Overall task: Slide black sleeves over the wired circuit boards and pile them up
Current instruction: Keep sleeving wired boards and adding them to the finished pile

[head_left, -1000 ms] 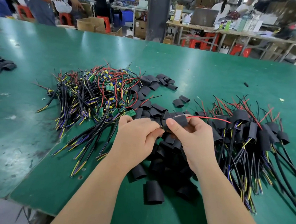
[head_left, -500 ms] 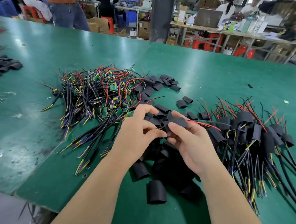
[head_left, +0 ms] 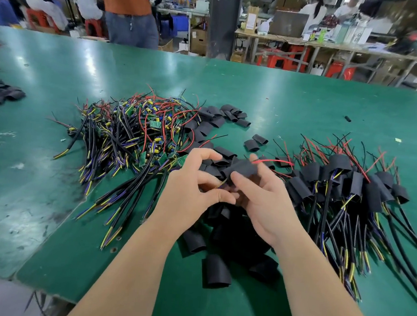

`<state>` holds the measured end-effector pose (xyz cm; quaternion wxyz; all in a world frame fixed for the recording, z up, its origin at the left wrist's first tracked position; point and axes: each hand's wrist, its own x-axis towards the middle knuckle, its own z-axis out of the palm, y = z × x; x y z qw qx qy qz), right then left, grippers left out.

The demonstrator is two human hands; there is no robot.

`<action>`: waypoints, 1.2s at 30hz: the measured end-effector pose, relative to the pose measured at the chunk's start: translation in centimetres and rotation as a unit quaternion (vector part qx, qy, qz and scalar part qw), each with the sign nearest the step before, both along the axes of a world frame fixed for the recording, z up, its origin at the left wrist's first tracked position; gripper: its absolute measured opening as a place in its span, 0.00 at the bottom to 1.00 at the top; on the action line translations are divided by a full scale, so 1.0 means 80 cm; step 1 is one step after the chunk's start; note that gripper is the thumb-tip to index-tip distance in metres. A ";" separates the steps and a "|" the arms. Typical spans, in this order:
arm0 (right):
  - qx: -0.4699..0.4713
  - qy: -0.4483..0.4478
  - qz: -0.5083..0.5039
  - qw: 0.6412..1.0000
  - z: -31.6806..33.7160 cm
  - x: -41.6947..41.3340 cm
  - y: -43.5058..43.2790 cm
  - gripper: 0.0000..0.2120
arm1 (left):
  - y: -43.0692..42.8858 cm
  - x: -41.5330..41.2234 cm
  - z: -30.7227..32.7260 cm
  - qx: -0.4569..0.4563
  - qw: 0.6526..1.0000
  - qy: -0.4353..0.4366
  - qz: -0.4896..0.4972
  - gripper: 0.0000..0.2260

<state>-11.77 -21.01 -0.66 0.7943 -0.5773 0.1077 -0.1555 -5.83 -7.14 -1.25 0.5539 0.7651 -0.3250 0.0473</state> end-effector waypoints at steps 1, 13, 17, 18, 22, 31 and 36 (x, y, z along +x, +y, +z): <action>0.048 -0.004 -0.035 0.998 0.005 0.000 0.001 0.24 | 0.001 0.001 0.000 -0.018 1.000 0.020 -0.008 0.27; -0.224 0.013 -0.362 0.905 0.085 -0.059 -0.113 0.04 | 0.033 0.039 -0.018 0.300 0.885 0.012 0.356 0.12; -0.439 0.222 -0.366 0.790 0.084 -0.066 -0.137 0.18 | 0.034 0.037 -0.019 0.318 0.874 -0.004 0.367 0.14; -0.464 0.254 -0.371 0.763 0.082 -0.063 -0.134 0.20 | 0.035 0.037 -0.020 0.317 0.871 -0.007 0.375 0.15; -0.506 0.204 -0.402 0.736 0.074 -0.045 -0.098 0.19 | 0.037 0.042 -0.022 0.323 0.865 -0.010 0.384 0.16; -0.536 0.131 -0.253 0.795 0.012 -0.014 -0.027 0.10 | 0.038 0.054 -0.024 0.300 0.855 -0.052 0.420 0.09; -0.520 0.056 -0.243 0.817 0.003 -0.012 -0.013 0.08 | 0.035 0.049 -0.021 0.146 0.884 -0.095 0.433 0.05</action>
